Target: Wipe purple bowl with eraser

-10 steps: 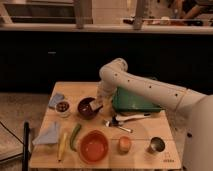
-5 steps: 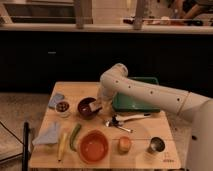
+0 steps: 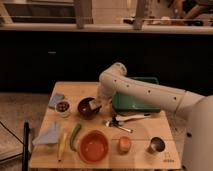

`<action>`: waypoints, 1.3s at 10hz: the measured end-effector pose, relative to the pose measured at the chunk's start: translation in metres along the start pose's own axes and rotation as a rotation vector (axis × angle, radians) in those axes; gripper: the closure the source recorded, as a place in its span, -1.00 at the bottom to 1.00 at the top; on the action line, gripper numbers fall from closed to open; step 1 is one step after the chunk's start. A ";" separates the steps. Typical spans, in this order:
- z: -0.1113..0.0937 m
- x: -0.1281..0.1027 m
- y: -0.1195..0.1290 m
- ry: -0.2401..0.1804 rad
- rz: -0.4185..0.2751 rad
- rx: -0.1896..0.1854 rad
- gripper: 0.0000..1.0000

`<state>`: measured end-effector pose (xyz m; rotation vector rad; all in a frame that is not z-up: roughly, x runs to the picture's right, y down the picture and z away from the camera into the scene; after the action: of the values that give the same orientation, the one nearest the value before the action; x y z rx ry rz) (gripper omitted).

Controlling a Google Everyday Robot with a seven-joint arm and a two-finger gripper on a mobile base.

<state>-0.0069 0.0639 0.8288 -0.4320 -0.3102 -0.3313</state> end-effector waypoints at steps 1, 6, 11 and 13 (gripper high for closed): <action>0.002 0.001 -0.007 0.005 -0.004 -0.002 1.00; 0.013 -0.007 -0.031 0.012 -0.038 -0.019 1.00; 0.028 -0.042 -0.052 -0.005 -0.120 -0.048 1.00; 0.033 -0.058 -0.053 -0.022 -0.166 -0.063 1.00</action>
<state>-0.0859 0.0476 0.8554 -0.4736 -0.3586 -0.4993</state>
